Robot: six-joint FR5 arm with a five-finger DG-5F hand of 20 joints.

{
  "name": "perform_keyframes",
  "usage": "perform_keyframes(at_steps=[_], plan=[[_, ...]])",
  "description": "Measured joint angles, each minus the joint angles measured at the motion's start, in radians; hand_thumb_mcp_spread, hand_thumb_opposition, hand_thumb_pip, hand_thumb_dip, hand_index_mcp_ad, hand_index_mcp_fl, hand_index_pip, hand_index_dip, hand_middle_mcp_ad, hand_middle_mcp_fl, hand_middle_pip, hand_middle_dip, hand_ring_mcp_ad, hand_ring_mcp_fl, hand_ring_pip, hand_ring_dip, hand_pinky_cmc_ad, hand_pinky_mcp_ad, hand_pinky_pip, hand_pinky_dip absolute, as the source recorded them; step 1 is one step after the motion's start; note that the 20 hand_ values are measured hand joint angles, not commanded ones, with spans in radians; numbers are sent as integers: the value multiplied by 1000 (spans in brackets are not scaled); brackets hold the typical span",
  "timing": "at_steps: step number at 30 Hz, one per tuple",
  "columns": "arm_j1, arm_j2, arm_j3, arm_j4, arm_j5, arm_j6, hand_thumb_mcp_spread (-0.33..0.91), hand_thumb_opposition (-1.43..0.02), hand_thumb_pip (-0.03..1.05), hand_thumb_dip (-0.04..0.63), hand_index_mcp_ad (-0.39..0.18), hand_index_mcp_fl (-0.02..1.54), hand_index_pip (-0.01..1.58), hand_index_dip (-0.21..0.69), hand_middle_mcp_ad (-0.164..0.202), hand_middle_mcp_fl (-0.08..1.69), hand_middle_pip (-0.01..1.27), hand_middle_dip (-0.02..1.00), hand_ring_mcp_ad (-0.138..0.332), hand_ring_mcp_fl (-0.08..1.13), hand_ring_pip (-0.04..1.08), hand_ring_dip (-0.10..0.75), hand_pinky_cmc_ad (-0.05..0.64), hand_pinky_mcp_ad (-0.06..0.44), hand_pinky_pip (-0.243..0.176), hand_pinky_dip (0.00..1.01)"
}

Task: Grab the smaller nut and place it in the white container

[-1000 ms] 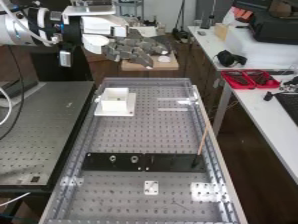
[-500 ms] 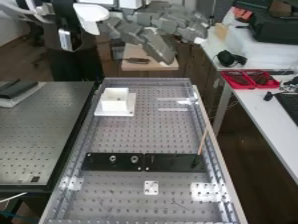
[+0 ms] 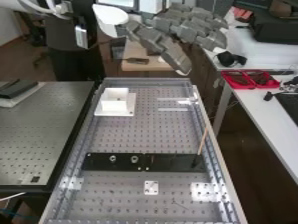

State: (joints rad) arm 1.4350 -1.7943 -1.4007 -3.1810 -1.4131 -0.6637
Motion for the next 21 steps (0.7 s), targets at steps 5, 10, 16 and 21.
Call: perform_keyframes(at_steps=[5, 10, 16, 21], plan=[[-2, -23, 33, -41, -15, 6, 260, -696, 440, 113, -63, 72, 134, 166, 56, 105, 119, 227, 148, 0, 127, 87, 367, 316, -75, 614], [-5, -46, 63, -80, -33, 3, 260, -696, 440, 113, -63, 72, 131, 166, 56, 108, 119, 227, 148, 0, 126, 87, 367, 312, -75, 614], [-7, -43, 56, -65, -44, -11, 260, -698, 440, 113, -63, 72, 131, 166, 56, 108, 119, 227, 148, 0, 126, 87, 367, 316, -75, 614], [-11, -38, 49, -60, -44, -18, 260, -696, 440, 113, -63, 72, 134, 166, 56, 108, 119, 227, 148, 0, 126, 87, 367, 312, -75, 614]])
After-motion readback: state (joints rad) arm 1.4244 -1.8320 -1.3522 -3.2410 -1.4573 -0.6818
